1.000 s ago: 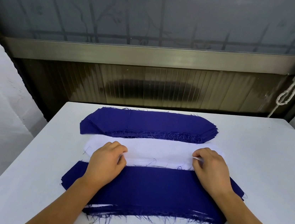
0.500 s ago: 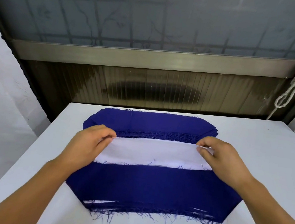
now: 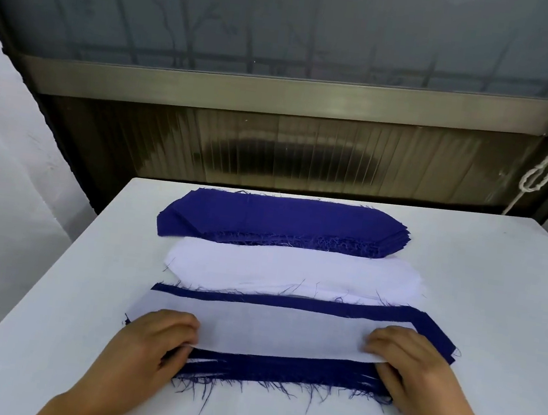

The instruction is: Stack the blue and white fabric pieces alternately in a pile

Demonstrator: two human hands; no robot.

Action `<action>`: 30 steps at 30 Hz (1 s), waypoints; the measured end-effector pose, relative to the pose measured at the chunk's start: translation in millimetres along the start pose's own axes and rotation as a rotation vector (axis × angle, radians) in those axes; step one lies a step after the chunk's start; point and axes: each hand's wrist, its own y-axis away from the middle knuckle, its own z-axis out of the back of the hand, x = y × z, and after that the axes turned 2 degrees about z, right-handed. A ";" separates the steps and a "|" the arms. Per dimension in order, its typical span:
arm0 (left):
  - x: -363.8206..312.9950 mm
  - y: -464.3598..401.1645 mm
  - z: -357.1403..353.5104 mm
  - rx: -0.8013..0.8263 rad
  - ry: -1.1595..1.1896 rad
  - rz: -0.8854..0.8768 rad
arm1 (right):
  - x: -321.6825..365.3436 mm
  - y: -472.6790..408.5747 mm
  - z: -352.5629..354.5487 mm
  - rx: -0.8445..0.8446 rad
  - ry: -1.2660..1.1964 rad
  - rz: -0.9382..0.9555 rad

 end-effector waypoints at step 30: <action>-38.1 -63.3 -23.6 0.151 0.008 0.090 | 14.8 -23.6 5.4 0.119 -0.061 -0.052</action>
